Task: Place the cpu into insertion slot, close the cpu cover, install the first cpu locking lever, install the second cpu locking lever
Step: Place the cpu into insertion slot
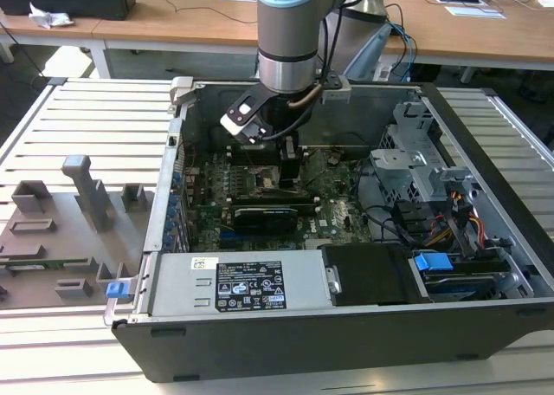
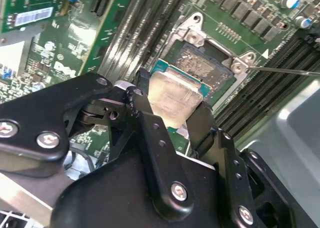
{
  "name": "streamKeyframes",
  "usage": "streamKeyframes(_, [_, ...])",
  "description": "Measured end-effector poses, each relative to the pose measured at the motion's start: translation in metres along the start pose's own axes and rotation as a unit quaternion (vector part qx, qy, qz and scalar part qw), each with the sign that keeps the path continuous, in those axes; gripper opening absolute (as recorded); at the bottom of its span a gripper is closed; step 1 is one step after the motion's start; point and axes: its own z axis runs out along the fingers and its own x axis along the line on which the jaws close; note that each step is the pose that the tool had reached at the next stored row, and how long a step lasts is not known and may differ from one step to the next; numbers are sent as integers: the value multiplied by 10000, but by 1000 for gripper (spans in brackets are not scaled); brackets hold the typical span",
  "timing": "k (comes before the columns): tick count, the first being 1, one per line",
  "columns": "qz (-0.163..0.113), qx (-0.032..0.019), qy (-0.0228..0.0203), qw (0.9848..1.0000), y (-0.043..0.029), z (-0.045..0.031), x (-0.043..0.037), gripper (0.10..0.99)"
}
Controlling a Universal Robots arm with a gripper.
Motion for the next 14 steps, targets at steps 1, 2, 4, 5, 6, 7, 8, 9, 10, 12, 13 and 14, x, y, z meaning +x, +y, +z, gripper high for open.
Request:
streamKeyframes(1, [0, -1, 3, 10000, -9, 3, 7, 541])
streamKeyframes(2, [0, -1, 7, 10000, -21, 8, 12, 541])
streamKeyframes(4, [1, -1, 11, 10000, -44, 29, 19, 541])
streamKeyframes(5, [1, -1, 11, 10000, -52, 47, 23, 541])
streamKeyframes(6, [1, -1, 11, 10000, -58, 60, 27, 541])
streamKeyframes(7, [1, -1, 11, 10000, -60, 68, 30, 541])
streamKeyframes(8, [1, 0, 13, 10000, -61, 79, 40, 541])
streamKeyframes(9, [1, 0, 19, 10000, -62, 89, 58, 541])
streamKeyframes(10, [1, -1, 23, 10000, -61, 98, 73, 541])
streamKeyframes(12, [2, -1, 25, 10000, -63, 117, 85, 541])
streamKeyframes(13, [2, -1, 25, 10000, -63, 123, 89, 541])
streamKeyframes(14, [2, -1, 26, 10000, -63, 131, 94, 541])
